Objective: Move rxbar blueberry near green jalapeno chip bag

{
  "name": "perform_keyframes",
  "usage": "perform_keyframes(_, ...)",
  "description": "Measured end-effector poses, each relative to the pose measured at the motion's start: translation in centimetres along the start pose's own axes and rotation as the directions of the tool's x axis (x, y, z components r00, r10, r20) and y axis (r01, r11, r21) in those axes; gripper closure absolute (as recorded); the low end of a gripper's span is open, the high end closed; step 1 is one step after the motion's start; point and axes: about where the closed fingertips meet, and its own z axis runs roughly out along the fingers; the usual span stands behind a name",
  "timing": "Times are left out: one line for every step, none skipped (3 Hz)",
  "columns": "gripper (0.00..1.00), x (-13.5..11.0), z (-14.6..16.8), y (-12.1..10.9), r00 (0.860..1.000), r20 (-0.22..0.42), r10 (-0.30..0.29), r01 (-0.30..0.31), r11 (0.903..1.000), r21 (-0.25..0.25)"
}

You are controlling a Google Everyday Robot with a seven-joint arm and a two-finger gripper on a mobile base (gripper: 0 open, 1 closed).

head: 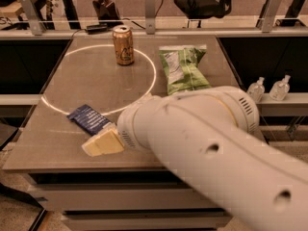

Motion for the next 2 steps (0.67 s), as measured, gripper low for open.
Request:
perform_keyframes(0.00,-0.4,0.8,0.7,1.000,0.015,-0.015,0.014,0.9989,0.044)
perform_keyframes(0.00,-1.5,2.2,0.5,1.000,0.029,0.002,-0.004,0.9984,0.057)
